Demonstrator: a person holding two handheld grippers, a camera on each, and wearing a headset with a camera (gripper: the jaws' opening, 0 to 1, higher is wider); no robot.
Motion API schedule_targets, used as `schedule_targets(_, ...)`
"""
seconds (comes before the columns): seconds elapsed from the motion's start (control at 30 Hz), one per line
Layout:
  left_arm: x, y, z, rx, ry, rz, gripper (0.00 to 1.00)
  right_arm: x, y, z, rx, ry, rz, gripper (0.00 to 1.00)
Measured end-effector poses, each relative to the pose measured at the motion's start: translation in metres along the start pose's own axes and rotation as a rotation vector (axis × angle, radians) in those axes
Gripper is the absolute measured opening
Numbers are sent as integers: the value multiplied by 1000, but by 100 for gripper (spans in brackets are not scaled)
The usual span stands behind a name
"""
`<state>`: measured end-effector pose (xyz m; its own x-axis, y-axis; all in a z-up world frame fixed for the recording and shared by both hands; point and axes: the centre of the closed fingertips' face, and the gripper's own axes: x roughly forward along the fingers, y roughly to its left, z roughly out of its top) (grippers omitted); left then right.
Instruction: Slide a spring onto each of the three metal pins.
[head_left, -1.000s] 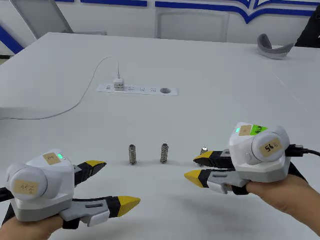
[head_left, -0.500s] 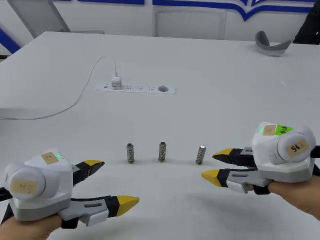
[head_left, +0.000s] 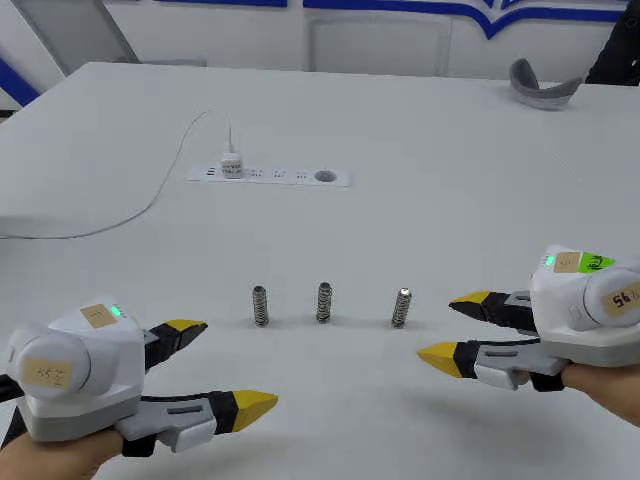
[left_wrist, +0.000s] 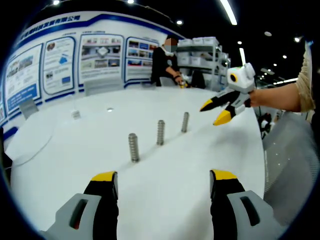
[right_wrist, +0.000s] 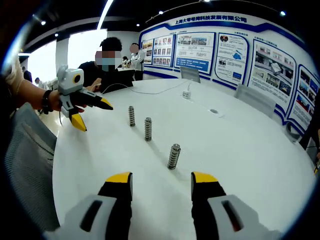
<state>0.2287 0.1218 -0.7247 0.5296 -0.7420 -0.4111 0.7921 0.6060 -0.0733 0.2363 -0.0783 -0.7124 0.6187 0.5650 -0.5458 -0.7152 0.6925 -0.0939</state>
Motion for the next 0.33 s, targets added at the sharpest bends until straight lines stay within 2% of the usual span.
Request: schedule_targets(0.33, -1, 2, -1, -4, -1, 2, 76, -5, -3, -3, 12, -13, -14, 58)
